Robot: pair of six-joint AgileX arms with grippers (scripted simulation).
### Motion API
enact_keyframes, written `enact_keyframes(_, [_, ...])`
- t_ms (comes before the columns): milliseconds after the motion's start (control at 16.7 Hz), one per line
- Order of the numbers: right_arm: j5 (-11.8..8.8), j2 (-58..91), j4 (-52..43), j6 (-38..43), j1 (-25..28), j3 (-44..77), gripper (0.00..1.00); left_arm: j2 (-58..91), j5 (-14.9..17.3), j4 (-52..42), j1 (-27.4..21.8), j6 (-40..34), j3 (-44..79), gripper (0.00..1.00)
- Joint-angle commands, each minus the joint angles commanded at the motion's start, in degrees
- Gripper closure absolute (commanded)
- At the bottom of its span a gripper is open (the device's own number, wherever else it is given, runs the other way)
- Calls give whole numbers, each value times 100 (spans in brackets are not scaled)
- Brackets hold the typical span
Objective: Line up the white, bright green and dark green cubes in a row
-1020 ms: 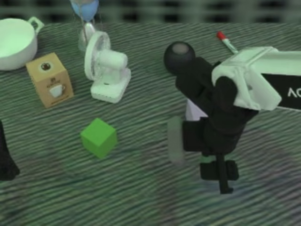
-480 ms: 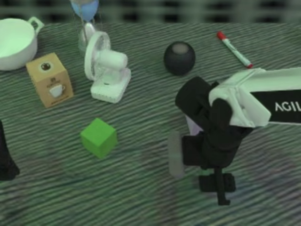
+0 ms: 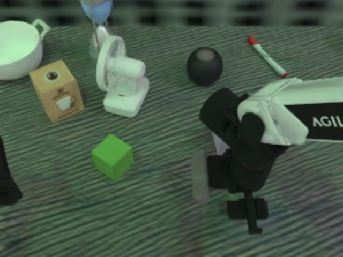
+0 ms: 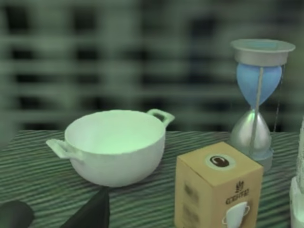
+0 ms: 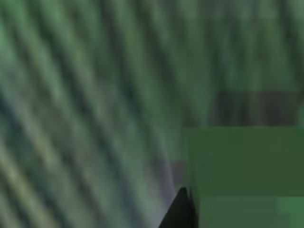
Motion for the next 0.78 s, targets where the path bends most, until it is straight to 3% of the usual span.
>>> enact_keyframes(240, [0,0,0,0,0,0,2,0,0,0,0,0,0,0])
enact_keyframes(780, [0,-4,-1,0,-8,1,0,0,0,0,0,0,0,0])
